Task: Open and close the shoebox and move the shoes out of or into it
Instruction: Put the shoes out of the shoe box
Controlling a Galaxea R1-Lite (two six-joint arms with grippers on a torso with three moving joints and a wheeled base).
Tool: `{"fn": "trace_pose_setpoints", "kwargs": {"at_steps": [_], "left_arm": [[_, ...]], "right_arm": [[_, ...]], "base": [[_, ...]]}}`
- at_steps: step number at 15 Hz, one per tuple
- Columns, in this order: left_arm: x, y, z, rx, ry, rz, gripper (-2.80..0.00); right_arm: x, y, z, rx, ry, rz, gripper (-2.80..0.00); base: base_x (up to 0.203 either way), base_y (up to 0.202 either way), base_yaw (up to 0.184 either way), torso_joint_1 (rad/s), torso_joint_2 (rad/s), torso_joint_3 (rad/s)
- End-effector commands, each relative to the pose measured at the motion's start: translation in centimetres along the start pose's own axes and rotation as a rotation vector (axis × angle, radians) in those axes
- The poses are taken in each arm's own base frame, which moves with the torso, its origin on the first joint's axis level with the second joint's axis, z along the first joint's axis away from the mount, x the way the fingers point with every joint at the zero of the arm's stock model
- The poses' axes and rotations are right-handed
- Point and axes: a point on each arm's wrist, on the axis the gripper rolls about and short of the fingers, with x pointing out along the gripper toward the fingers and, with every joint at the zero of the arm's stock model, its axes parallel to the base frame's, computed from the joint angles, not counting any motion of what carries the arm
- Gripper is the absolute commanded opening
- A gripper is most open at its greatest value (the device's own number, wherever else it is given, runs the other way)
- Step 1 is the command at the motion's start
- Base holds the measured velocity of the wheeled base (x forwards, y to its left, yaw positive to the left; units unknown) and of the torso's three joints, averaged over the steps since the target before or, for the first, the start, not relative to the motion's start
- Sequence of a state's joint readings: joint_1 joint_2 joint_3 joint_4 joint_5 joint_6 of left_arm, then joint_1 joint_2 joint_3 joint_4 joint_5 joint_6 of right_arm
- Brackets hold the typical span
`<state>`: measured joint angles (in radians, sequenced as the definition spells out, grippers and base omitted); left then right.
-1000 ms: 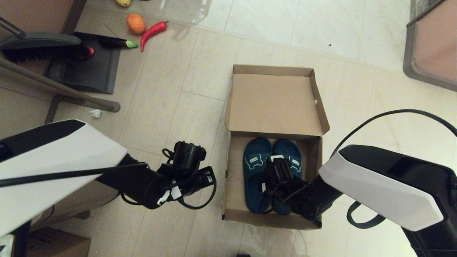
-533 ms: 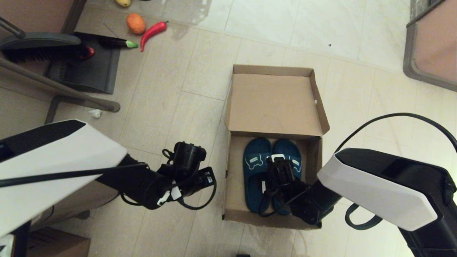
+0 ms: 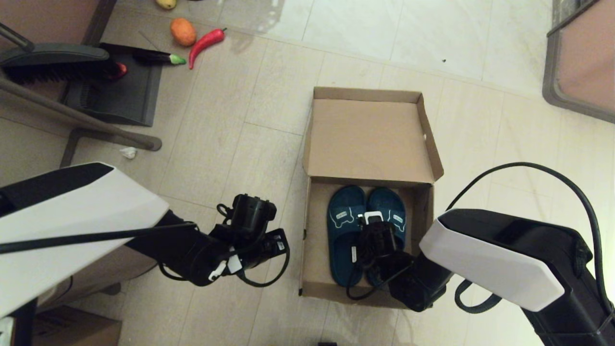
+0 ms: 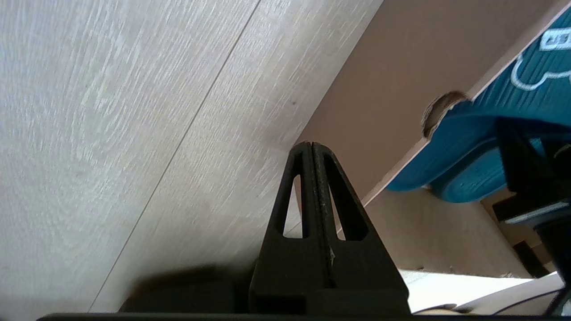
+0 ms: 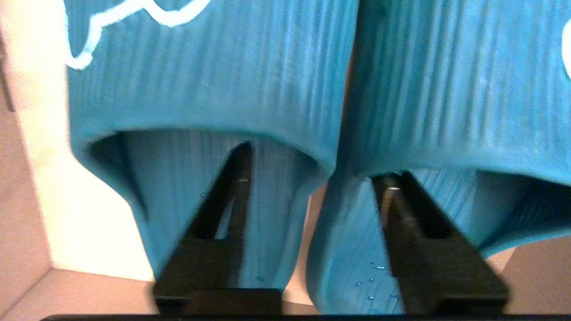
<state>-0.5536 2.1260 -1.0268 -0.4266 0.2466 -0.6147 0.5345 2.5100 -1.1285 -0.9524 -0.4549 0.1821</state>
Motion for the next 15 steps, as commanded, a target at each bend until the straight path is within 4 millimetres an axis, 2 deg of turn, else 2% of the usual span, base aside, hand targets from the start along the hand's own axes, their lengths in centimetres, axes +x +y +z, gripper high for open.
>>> {"fn": "trace_pose_setpoints", "kwargs": {"at_steps": [1,5,7,11,15], "left_arm": [[0.0,0.1,-0.1,-0.004,0.001,0.003,-2.80],[0.2,0.2,-0.3,-0.004,0.007,0.005,-2.80],[0.1,0.2,-0.2,-0.006,0.002,0.004,-2.80],[0.0,0.1,0.0,-0.013,-0.004,-0.001,-2.80],[0.1,0.0,0.0,-0.018,-0.004,-0.003,-2.80]], "right_arm": [[0.2,0.0,-0.5,-0.003,0.005,-0.002,-2.80],[-0.4,-0.1,0.2,-0.018,-0.003,0.001,-2.80],[-1.5,-0.1,1.2,-0.022,-0.013,0.012,-2.80],[-5.2,-1.1,4.4,-0.018,-0.029,0.058,-2.80],[-9.3,-2.7,6.7,-0.017,-0.027,0.091,-2.80]], "base": [[0.000,0.000,0.000,0.000,0.00,0.000],[0.000,0.000,0.000,0.000,0.00,0.000],[0.000,0.000,0.000,0.000,0.00,0.000],[0.000,0.000,0.000,0.000,0.00,0.000],[0.000,0.000,0.000,0.000,0.00,0.000]]}}
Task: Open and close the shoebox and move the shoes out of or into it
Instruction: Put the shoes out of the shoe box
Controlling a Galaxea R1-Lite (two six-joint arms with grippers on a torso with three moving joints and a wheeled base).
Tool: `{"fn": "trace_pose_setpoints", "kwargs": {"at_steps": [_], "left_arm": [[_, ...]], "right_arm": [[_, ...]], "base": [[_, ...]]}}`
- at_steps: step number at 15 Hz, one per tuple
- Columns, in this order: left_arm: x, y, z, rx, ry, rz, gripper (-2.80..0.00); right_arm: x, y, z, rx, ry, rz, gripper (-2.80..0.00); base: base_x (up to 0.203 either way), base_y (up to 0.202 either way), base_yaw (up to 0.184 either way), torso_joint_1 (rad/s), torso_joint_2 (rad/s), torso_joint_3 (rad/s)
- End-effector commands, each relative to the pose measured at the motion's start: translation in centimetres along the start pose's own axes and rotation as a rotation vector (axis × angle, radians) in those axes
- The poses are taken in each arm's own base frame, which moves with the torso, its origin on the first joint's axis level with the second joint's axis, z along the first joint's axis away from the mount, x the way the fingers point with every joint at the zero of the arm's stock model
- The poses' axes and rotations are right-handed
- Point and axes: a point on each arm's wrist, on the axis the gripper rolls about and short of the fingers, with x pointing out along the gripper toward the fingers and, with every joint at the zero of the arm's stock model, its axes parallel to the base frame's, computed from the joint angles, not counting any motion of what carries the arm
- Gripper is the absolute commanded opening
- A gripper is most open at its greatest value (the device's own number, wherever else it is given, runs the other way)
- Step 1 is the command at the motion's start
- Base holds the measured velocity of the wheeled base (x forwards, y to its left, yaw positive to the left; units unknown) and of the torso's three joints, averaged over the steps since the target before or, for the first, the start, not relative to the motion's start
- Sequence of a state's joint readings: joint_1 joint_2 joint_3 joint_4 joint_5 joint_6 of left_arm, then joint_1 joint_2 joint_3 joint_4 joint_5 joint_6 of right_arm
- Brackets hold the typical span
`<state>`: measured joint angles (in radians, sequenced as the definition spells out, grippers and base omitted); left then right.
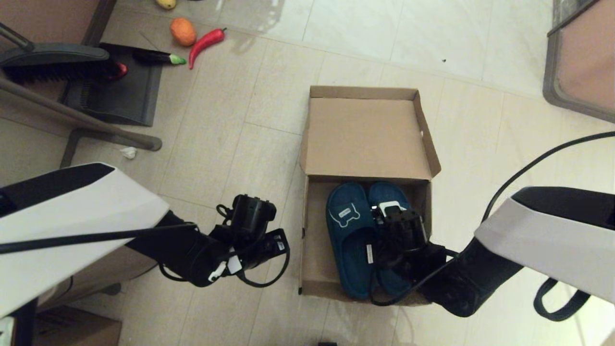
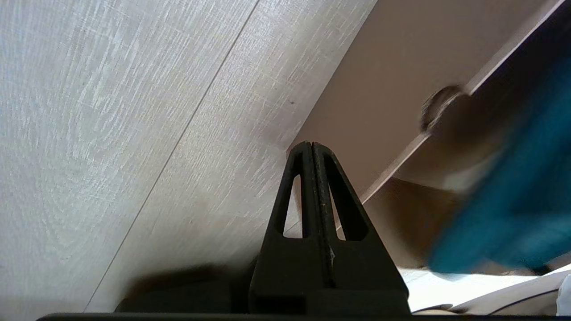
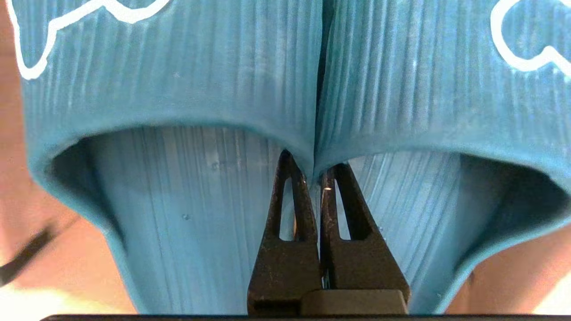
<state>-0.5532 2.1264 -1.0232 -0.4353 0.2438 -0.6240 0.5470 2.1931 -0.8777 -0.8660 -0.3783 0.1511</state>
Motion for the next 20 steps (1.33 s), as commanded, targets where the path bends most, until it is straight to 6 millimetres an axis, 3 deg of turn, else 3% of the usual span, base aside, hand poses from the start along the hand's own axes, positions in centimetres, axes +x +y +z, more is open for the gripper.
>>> {"fn": "trace_pose_setpoints", "kwargs": {"at_steps": [1,7,11,16,20], "left_arm": [[0.1,0.0,0.1,-0.009,-0.004,0.000,-2.80],[-1.4,0.2,0.4,-0.013,-0.013,-0.005,-2.80],[-2.7,0.7,0.5,-0.015,-0.015,-0.003,-2.80],[-3.7,2.3,2.7,-0.058,-0.070,0.024,-2.80],[-5.1,4.4,5.3,-0.110,-0.120,0.062,-2.80]], "right_arm": [[-2.9,-0.7,2.8,0.029,-0.067,0.016,-2.80],[-12.0,-3.5,7.7,0.081,-0.114,0.080,-2.80],[-17.9,-7.3,9.0,0.147,-0.038,0.030,-2.80],[-16.1,-16.8,8.5,0.300,0.055,-0.288,-2.80],[-10.9,-22.8,7.2,0.372,0.175,-0.399,-2.80]], "base": [[0.000,0.000,0.000,0.000,0.00,0.000],[0.000,0.000,0.000,0.000,0.00,0.000],[0.000,0.000,0.000,0.000,0.00,0.000],[0.000,0.000,0.000,0.000,0.00,0.000],[0.000,0.000,0.000,0.000,0.00,0.000]]}}
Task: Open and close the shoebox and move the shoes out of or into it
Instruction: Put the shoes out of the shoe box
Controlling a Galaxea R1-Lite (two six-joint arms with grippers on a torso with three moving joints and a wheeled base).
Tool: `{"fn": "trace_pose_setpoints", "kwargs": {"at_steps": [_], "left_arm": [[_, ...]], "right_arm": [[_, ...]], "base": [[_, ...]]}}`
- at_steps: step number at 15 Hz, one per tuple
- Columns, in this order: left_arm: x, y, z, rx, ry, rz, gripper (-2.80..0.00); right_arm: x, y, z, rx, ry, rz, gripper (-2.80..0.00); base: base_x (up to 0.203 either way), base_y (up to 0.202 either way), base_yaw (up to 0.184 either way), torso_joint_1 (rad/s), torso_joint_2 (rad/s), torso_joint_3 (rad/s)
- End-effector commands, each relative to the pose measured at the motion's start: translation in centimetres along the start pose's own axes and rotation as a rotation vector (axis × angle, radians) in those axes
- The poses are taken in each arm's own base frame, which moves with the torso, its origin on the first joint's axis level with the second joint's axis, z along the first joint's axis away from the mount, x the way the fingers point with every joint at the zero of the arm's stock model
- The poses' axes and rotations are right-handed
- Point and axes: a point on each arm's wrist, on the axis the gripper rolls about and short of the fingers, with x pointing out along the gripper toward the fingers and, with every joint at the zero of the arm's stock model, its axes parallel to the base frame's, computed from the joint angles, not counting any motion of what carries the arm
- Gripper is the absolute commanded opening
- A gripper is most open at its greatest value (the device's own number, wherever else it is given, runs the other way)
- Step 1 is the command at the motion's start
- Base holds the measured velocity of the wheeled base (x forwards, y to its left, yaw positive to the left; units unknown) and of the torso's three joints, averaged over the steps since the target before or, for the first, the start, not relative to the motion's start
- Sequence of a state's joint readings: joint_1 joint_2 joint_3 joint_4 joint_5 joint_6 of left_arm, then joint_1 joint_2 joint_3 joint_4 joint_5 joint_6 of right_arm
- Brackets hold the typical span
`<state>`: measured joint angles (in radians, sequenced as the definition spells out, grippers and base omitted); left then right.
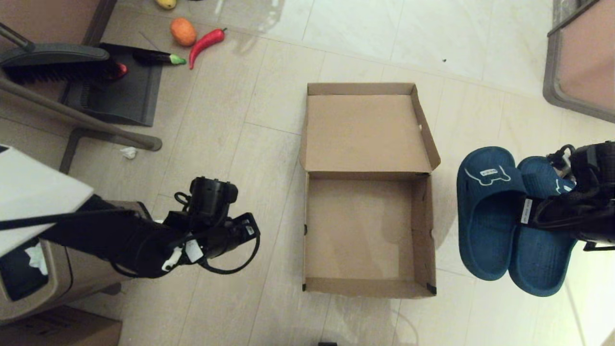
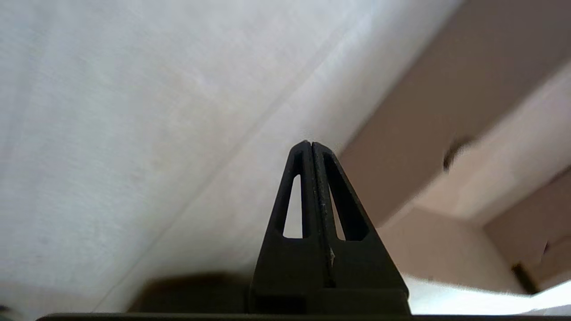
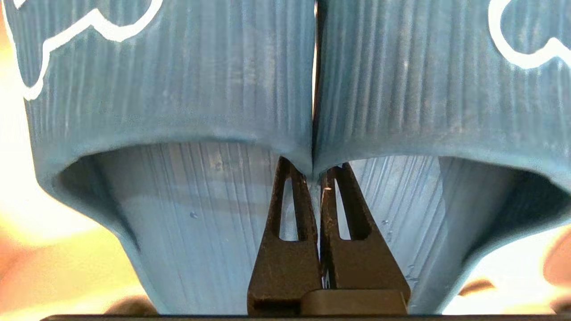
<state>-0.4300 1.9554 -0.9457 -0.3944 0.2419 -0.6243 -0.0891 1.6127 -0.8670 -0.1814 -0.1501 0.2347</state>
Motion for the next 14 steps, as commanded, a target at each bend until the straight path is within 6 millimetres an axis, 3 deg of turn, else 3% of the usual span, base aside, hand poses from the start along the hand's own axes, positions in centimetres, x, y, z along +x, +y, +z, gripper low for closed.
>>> {"fn": "trace_pose_setpoints", "kwargs": {"at_steps": [1,5,8,12,14], "left_arm": [[-1.1,0.9,1.6,-0.032,-0.037,0.012,-2.80],[-1.4,1.3,1.9,-0.005,-0.028,0.030,-2.80],[-2.1,1.1,2.1,0.008,-0.023,0.009,-2.80],[-1.8,1.5,1.0,0.033,0.023,0.028,-2.80],[-1.6,1.5,0.7,0.038,0.032,0.032,-2.80]], "right_arm": [[4.2,-2.0,-0.1,0.020,0.068,-0.078,-2.80],[10.6,-4.2,-1.8,-0.033,0.124,-0.087,-2.80],[14.9,-4.6,-3.4,-0.119,0.084,0.075,-2.80],[19.2,-5.0,-3.0,-0.137,0.047,0.124,-2.80],[19.9,-5.0,-2.6,-0.139,0.033,0.125,-2.80]], "base": [[0.000,0.000,0.000,0.000,0.00,0.000],[0.000,0.000,0.000,0.000,0.00,0.000],[0.000,0.000,0.000,0.000,0.00,0.000],[0.000,0.000,0.000,0.000,0.00,0.000],[0.000,0.000,0.000,0.000,0.00,0.000]]}}
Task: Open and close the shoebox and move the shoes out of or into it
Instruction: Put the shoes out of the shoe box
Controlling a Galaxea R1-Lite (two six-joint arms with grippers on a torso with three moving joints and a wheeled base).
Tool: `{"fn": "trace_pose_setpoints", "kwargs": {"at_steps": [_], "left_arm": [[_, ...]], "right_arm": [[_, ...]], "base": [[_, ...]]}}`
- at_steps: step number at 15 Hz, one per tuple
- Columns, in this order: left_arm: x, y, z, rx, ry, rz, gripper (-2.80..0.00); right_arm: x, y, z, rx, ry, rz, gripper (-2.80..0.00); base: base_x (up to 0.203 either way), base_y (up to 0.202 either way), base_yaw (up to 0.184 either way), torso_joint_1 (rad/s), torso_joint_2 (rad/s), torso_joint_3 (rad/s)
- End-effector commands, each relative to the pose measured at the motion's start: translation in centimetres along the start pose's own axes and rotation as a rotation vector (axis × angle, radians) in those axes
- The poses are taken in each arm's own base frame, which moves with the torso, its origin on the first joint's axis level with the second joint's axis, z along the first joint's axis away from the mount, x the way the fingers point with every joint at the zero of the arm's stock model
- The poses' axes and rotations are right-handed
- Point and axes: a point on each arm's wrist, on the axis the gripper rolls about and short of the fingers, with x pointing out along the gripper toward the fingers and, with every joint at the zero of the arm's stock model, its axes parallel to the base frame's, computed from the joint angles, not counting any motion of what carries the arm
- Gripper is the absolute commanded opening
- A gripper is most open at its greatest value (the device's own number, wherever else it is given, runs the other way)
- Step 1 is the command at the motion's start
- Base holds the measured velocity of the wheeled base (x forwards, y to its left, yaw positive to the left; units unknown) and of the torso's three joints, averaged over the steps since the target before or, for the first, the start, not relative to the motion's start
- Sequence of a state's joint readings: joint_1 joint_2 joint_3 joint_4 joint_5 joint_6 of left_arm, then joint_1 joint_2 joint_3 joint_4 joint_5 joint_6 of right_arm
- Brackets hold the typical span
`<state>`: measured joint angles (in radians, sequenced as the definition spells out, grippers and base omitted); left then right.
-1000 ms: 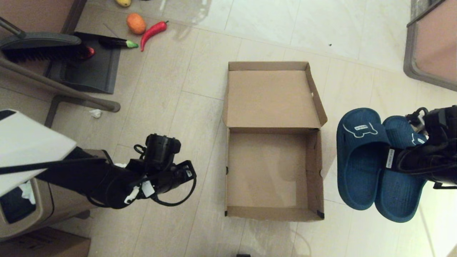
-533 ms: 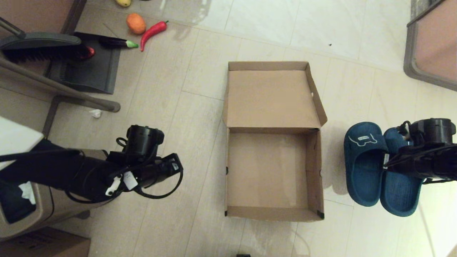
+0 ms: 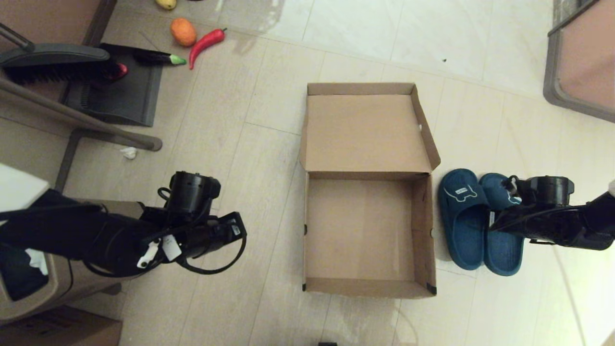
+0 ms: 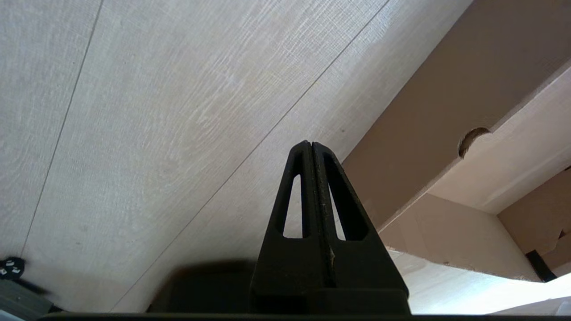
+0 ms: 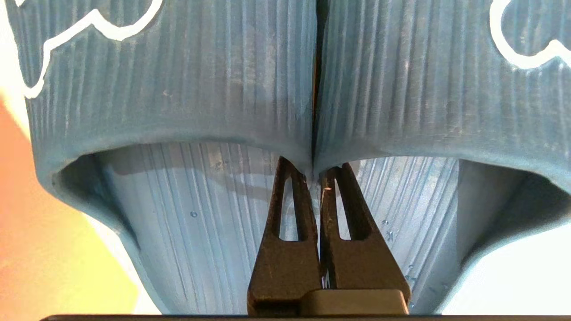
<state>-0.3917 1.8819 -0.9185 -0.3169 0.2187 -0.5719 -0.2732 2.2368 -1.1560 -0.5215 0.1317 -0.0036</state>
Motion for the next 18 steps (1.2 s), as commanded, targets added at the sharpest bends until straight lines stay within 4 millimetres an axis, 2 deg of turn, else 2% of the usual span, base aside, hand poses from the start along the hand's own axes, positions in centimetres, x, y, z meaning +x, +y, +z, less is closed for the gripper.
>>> {"fn": "trace_pose_setpoints", "kwargs": {"at_steps": [1,11,15,16,18], "left_arm": [[0.2,0.0,-0.3,0.000,0.005,0.007,-2.80],[0.3,0.3,-0.6,-0.003,0.007,0.030,-2.80],[0.0,1.2,-1.9,0.003,0.037,0.052,-2.80],[0.2,1.2,-2.0,0.004,0.040,0.054,-2.80],[0.4,1.2,-2.1,0.005,0.044,0.054,-2.80]], "right_arm": [[1.3,-0.2,-0.9,0.002,0.024,0.002,-2.80],[1.6,-0.1,-0.6,0.026,-0.001,0.005,-2.80],[1.7,-0.1,-0.6,0.025,-0.003,0.003,-2.80],[1.8,-0.2,-0.6,0.024,-0.003,0.002,0.00],[1.9,-0.2,-0.5,0.026,-0.007,-0.003,0.00]], "base": [[0.000,0.000,0.000,0.000,0.00,0.000],[0.000,0.000,0.000,0.000,0.00,0.000],[0.000,0.000,0.000,0.000,0.00,0.000],[0.000,0.000,0.000,0.000,0.00,0.000],[0.000,0.000,0.000,0.000,0.00,0.000]]}}
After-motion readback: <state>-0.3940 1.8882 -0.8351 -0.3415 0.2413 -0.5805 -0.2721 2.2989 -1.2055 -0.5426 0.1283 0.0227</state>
